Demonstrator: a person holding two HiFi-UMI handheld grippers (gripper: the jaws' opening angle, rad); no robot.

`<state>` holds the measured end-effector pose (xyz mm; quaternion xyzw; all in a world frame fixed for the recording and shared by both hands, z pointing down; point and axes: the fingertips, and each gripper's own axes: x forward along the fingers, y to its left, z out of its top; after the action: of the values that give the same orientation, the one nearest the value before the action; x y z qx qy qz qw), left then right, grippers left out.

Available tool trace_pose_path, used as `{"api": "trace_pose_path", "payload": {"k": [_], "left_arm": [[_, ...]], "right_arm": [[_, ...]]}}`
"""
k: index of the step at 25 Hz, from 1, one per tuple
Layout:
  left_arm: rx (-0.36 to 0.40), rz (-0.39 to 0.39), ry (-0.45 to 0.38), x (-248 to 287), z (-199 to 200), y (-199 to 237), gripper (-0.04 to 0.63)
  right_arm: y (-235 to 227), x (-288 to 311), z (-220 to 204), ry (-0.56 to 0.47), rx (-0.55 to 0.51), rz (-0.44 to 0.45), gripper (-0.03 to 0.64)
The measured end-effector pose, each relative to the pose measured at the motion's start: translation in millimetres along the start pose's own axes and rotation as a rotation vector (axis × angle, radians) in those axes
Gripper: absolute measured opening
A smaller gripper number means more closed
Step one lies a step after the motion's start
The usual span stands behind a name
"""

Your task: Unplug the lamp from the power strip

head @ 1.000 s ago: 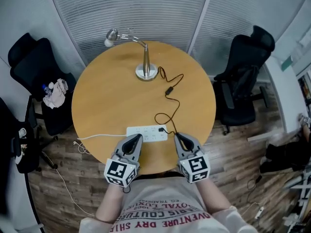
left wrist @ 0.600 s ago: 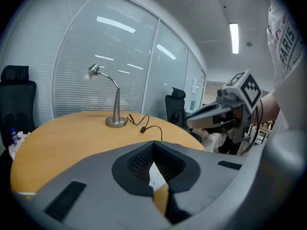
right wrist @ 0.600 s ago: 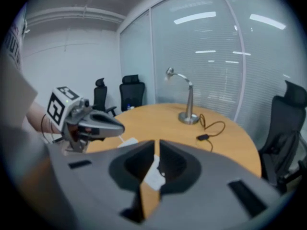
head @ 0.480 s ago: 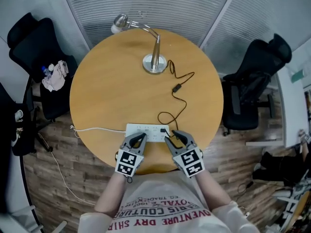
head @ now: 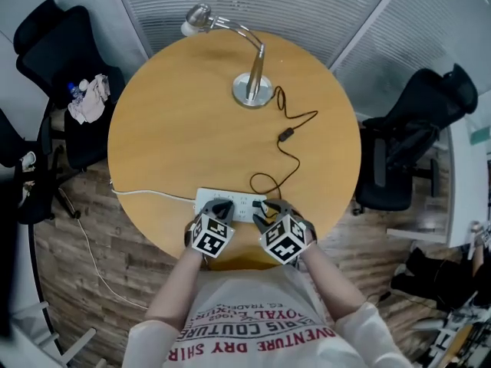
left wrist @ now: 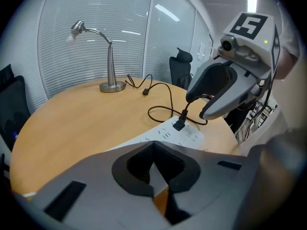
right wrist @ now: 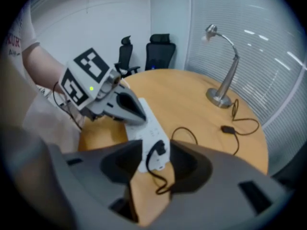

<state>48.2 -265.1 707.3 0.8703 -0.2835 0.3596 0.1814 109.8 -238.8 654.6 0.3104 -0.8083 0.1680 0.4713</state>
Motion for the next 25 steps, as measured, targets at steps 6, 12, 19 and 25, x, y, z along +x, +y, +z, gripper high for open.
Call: {"api": "trace_pose_path", "payload": {"k": [6, 12, 19, 25], "left_arm": [[0.054, -0.005, 0.010, 4, -1, -1, 0.028], [0.052, -0.032, 0.022, 4, -1, -3, 0.028], [0.023, -0.077, 0.045, 5, -1, -2, 0.028], [0.026, -0.070, 0.041, 5, -1, -2, 0.028]], "right_arm": [[-2, 25, -13, 0.142, -0.131, 0.033, 0.193], [-3, 41, -17, 0.209, -0.190, 0.042, 0.134], [-4, 52, -20, 0.249, -0.268, 0.063, 0.092], [-3, 51, -20, 0.268, -0.300, 0.140, 0.086]]}}
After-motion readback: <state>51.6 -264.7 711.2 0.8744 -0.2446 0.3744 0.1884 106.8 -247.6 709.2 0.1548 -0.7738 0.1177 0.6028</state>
